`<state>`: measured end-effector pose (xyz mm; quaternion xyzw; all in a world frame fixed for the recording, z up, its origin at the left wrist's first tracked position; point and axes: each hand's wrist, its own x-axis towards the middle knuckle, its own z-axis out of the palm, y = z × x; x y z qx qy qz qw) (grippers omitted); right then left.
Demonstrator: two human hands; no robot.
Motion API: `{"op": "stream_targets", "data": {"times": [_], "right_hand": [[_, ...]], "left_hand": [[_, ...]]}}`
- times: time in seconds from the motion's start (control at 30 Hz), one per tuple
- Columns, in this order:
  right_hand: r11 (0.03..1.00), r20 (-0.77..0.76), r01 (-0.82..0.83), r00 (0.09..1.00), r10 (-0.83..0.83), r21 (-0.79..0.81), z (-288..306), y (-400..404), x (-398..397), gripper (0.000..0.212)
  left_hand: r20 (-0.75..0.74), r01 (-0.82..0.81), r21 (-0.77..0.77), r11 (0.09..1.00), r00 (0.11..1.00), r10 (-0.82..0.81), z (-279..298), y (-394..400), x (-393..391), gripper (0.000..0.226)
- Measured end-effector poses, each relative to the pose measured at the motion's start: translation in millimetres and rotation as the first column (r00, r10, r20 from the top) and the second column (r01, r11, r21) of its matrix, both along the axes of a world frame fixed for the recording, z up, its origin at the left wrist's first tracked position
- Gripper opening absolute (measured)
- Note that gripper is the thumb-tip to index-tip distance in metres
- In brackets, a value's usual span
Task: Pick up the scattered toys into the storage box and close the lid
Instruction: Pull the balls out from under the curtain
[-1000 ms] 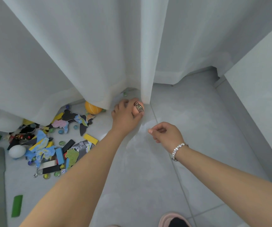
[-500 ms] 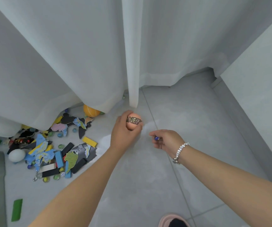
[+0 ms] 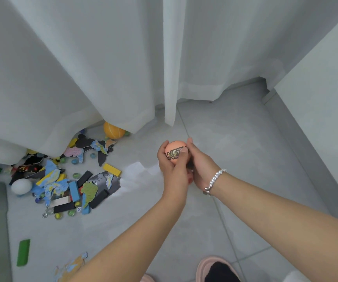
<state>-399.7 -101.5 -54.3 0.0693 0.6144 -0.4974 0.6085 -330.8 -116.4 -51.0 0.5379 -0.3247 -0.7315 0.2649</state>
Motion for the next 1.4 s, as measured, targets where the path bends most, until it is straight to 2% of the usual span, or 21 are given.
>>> {"op": "stream_targets", "data": {"times": [0.1,0.2,0.3,0.37,0.47,0.53,0.63,0.7,0.83,0.93,1.1,1.23,1.4], "right_hand": [[0.997,-0.128,-0.060,0.990,0.065,0.042,1,-3,3,0.052],[0.999,-0.128,-0.030,0.991,0.032,0.017,3,-9,2,0.054],[0.999,-0.085,-0.035,0.996,0.037,0.024,8,-18,-1,0.066],[1.000,-0.075,-0.020,0.997,0.022,0.023,12,-21,-3,0.059],[0.999,-0.143,0.024,0.990,-0.018,0.047,12,-18,-9,0.047],[0.996,-0.202,-0.013,0.979,0.030,0.086,13,-14,-13,0.049],[0.991,-0.217,-0.041,0.974,0.069,0.128,11,-10,-16,0.054],[0.988,-0.211,-0.063,0.973,0.092,0.141,11,-10,-13,0.056],[0.987,-0.208,-0.088,0.971,0.116,0.137,11,-14,-10,0.057],[0.986,-0.211,-0.094,0.970,0.122,0.137,11,-16,-9,0.061],[0.987,-0.216,-0.082,0.970,0.111,0.138,10,-15,-12,0.057],[0.986,-0.208,-0.071,0.973,0.102,0.152,9,-14,-14,0.057],[0.987,-0.206,-0.059,0.974,0.090,0.151,7,-12,-17,0.056]], "left_hand": [[-0.011,-0.058,0.040,0.998,0.998,0.058,4,-10,-3,0.044],[-0.032,0.003,-0.034,0.999,0.999,-0.004,3,-19,-3,0.049],[-0.010,0.080,-0.106,0.991,0.997,-0.081,3,-15,0,0.037],[0.018,0.128,-0.164,0.978,0.992,-0.126,4,-14,4,0.029],[0.091,0.199,-0.243,0.949,0.979,-0.182,6,-32,4,0.018],[0.223,0.299,-0.400,0.867,0.949,-0.224,6,-55,4,0.025],[0.373,0.418,-0.638,0.647,0.902,-0.216,1,-98,7,0.036],[0.457,0.482,-0.686,0.545,0.868,-0.192,-8,-126,11,0.039],[0.528,0.576,-0.593,0.563,0.806,-0.269,-19,-161,13,0.034],[0.628,0.644,-0.540,0.542,0.737,-0.250,-26,-172,3,0.024],[0.704,0.711,-0.473,0.521,0.660,-0.262,-44,-179,-5,0.028],[0.652,0.700,-0.444,0.559,0.681,-0.334,-50,-182,-2,0.034],[0.745,0.785,-0.430,0.446,0.588,-0.316,-58,-184,1,0.033]]}}
